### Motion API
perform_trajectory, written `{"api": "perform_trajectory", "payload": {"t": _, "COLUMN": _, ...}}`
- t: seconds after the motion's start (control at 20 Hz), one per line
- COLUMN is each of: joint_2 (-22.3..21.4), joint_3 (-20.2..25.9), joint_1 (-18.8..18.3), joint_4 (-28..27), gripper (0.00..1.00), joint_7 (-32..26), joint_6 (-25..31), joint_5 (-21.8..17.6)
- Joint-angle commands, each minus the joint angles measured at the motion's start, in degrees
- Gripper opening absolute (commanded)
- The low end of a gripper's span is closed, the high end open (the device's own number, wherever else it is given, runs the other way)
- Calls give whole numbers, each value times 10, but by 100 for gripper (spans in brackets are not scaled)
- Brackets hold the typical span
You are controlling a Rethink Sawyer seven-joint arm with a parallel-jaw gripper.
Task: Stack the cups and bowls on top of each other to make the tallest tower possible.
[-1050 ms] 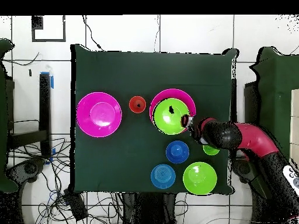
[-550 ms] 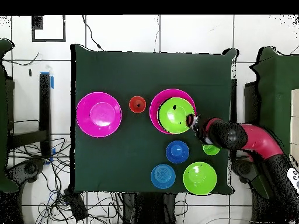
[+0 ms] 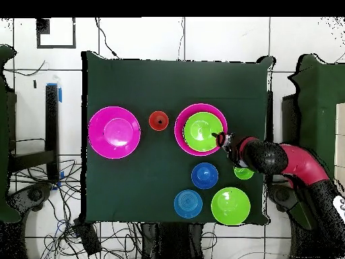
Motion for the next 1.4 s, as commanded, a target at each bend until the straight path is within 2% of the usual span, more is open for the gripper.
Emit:
{"api": "perform_trajectory", "payload": {"t": 0.05, "joint_2": 7, "joint_3": -7, "joint_1": 7, "joint_4": 13, "gripper": 100, "joint_7": -140, "joint_6": 1, "joint_5": -45}}
{"api": "perform_trajectory", "payload": {"t": 0.4, "joint_2": 5, "joint_3": -14, "joint_1": 11, "joint_4": 25, "gripper": 100, "joint_7": -118, "joint_6": -8, "joint_5": -46}}
{"api": "perform_trajectory", "payload": {"t": 0.75, "joint_2": -55, "joint_3": -52, "joint_1": 50, "joint_4": 64, "gripper": 100, "joint_7": -10, "joint_6": -35, "joint_5": -53}}
{"api": "perform_trajectory", "payload": {"t": 1.15, "joint_2": -91, "joint_3": -92, "joint_1": 90, "joint_4": 100, "gripper": 100, "joint_7": 80, "joint_6": -71, "joint_5": -30}}
{"api": "perform_trajectory", "payload": {"t": 1.4, "joint_2": -114, "joint_3": -133, "joint_1": 132, "joint_4": 131, "gripper": 100, "joint_7": 139, "joint_6": -127, "joint_5": -17}}
